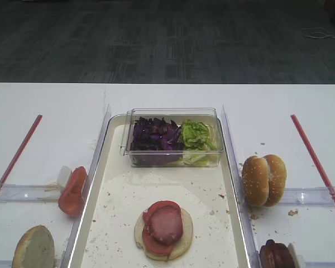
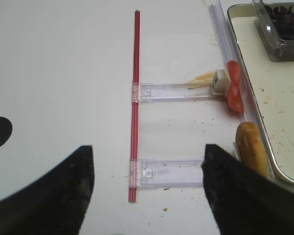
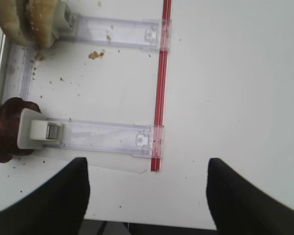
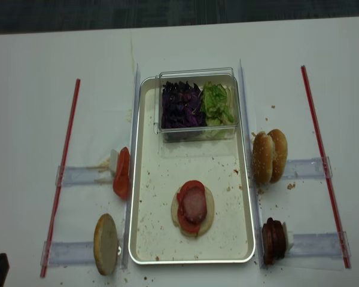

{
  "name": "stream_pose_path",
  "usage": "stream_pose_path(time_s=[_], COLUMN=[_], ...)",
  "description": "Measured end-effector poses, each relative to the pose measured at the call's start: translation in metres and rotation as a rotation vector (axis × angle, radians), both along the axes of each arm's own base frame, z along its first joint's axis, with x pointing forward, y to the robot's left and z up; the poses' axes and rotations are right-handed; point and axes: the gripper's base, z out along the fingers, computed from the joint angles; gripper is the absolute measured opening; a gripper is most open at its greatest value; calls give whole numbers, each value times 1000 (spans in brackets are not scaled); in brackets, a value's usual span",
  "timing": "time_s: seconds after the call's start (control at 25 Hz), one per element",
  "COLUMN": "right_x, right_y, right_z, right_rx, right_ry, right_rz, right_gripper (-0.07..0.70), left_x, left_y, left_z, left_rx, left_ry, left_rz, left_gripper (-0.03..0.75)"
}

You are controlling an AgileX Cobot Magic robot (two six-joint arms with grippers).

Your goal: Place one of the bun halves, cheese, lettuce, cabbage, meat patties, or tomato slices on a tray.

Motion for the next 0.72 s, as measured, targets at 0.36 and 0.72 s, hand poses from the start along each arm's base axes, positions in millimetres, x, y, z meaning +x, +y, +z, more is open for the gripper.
stream_pose_path(time_s=[0.36,0.72], right_x=[-38,-73], right_y=[4,7], right_z=[12,14], right_rx=[-24,-45], right_ry=[-253,-476], right_rz=[1,2], right_gripper=[539,538], left_x=[0,0], left_y=[0,0], left_z=[0,0], left_rx=[0,0], left_ry=[0,0], left_rz=[0,0], left_gripper=[473,473])
